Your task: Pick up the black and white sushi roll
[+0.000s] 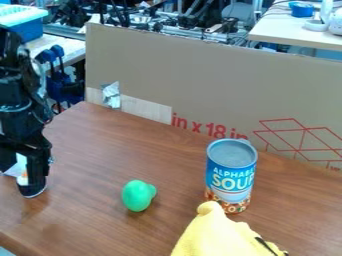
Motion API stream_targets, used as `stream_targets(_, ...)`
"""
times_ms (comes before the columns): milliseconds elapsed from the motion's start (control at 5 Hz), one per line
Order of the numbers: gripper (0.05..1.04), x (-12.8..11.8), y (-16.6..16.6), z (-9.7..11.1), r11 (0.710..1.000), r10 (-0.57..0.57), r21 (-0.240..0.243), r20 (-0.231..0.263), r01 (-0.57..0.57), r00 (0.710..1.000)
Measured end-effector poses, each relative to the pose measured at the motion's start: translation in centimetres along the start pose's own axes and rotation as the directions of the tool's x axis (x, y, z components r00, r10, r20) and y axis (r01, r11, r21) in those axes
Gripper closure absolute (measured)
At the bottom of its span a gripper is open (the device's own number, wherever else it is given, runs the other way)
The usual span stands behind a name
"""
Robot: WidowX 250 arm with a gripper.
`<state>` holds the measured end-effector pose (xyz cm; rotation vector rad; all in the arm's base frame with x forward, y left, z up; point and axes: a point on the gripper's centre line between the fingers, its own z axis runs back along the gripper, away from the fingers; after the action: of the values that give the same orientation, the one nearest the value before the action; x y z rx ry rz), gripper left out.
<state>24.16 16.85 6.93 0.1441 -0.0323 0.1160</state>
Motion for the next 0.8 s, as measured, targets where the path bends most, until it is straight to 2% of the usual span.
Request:
stream_targets(200, 0.081, 0.5, 0.2, -0.7, 1.0, -0.002, 0.018, 0.028, 0.001, 1.0)
stream_targets(800, 0.081, 1.0, 0.0, -3.6, 1.0, 0.013, -0.014, -0.017, -0.013, 1.0)
